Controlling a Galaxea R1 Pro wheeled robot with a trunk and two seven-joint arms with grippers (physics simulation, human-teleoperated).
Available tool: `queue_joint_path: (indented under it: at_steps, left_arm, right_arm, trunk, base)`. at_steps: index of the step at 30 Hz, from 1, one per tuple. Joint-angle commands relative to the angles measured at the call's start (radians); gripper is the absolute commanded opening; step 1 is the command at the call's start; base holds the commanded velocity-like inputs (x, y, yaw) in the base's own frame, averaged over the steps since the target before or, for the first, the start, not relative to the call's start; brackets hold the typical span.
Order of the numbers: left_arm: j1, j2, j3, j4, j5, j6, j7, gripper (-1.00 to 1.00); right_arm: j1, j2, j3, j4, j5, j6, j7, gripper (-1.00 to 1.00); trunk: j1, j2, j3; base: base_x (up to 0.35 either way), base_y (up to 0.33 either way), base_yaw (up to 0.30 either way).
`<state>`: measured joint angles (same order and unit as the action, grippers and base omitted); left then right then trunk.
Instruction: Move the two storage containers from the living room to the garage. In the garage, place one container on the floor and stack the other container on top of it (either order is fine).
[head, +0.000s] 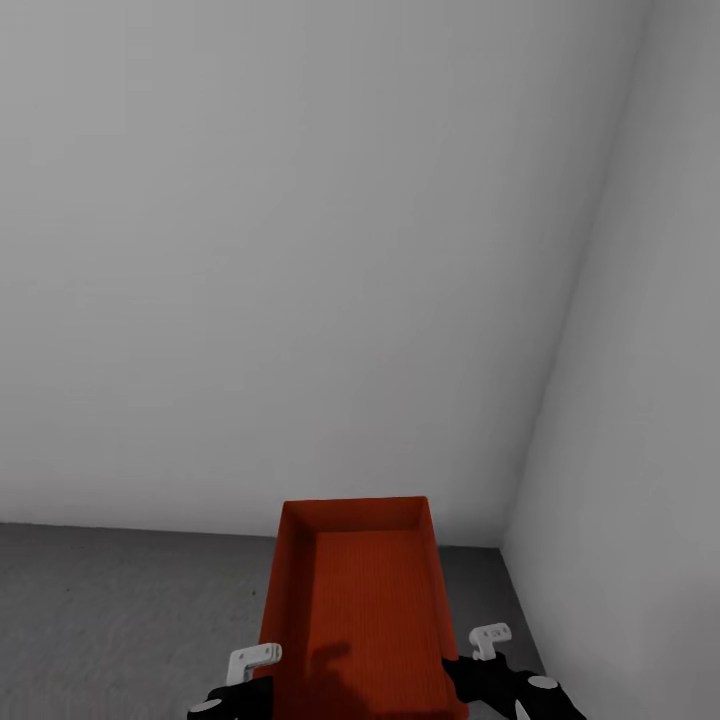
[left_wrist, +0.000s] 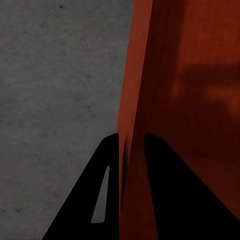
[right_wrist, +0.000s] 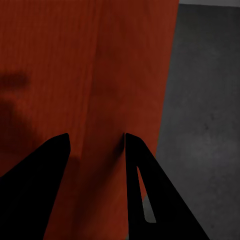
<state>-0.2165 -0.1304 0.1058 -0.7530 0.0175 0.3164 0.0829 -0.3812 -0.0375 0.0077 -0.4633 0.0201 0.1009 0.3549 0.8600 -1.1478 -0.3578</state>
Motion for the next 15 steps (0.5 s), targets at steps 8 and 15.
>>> queue_joint_path:
  at_steps: [8, 15]
  left_arm:
    - [0.0, -0.002, 0.002, -0.003, -0.036, -0.074, 0.019, -1.0]
    - [0.0, 0.0, 0.002, -0.004, -0.036, -0.074, 0.02, -1.0]
  right_arm:
    - [-0.001, 0.001, -0.006, 0.0, -0.04, 0.006, 0.041, -1.0]
    - [-0.001, 0.001, -0.006, 0.0, -0.041, 0.006, 0.042, -1.0]
  trunk:
    - [0.031, -0.057, -0.039]
    - [0.058, -0.106, -0.073]
  base:
    - [0.0, 0.0, 0.0]
    - [0.0, 0.0, 0.0]
